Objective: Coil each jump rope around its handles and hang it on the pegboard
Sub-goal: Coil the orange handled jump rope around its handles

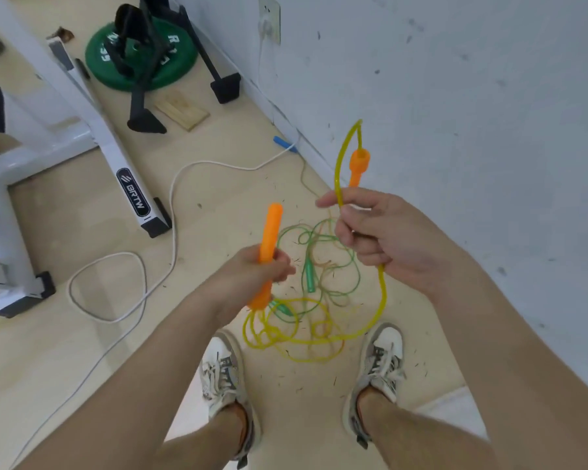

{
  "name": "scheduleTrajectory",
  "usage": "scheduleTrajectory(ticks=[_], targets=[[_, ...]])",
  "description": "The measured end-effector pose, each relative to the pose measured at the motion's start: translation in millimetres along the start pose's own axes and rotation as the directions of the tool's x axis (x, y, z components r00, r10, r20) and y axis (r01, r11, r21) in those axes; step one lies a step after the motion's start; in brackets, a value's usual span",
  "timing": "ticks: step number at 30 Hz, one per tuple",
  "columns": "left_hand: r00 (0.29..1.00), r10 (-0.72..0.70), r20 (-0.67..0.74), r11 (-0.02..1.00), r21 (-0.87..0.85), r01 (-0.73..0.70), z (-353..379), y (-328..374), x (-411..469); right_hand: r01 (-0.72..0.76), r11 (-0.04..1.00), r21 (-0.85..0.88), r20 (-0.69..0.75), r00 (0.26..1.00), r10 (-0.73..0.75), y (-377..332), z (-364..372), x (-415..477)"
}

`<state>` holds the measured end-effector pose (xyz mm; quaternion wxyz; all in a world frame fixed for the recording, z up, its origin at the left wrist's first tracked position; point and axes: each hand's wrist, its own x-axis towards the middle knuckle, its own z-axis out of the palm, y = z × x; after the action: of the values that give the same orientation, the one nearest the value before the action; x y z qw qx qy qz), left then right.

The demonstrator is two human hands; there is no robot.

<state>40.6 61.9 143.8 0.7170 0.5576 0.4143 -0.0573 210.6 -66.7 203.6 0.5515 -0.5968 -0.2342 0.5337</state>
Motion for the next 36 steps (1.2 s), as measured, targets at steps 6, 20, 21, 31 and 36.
scheduleTrajectory(ticks=[6, 20, 21, 31, 36], targets=[[0.985, 0.142, 0.101, 0.710, -0.704, -0.031, 14, 43, -14, -0.024, 0.557, -0.830, 0.281, 0.845, 0.455, 29, 21, 5], [0.729, -0.049, 0.683, 0.995, 0.095, -0.023, 20, 34, -44, -0.247, 0.795, 0.554, 0.097, 0.968, 0.233, 4, 25, 8], [0.713, -0.085, 0.696, 0.992, 0.123, -0.003, 17, 35, -44, -0.260, 0.793, 0.551, 0.077, 0.962, 0.262, 6, 25, 9], [0.978, 0.174, -0.115, 0.946, -0.258, -0.198, -3, 44, -33, -0.074, 0.950, 0.303, -0.222, 0.964, 0.146, 15, 31, 13], [0.969, 0.095, -0.228, 0.726, -0.650, -0.224, 4, 51, -25, -0.058, 0.997, -0.052, -0.076, 0.996, 0.054, 25, 59, 12]])
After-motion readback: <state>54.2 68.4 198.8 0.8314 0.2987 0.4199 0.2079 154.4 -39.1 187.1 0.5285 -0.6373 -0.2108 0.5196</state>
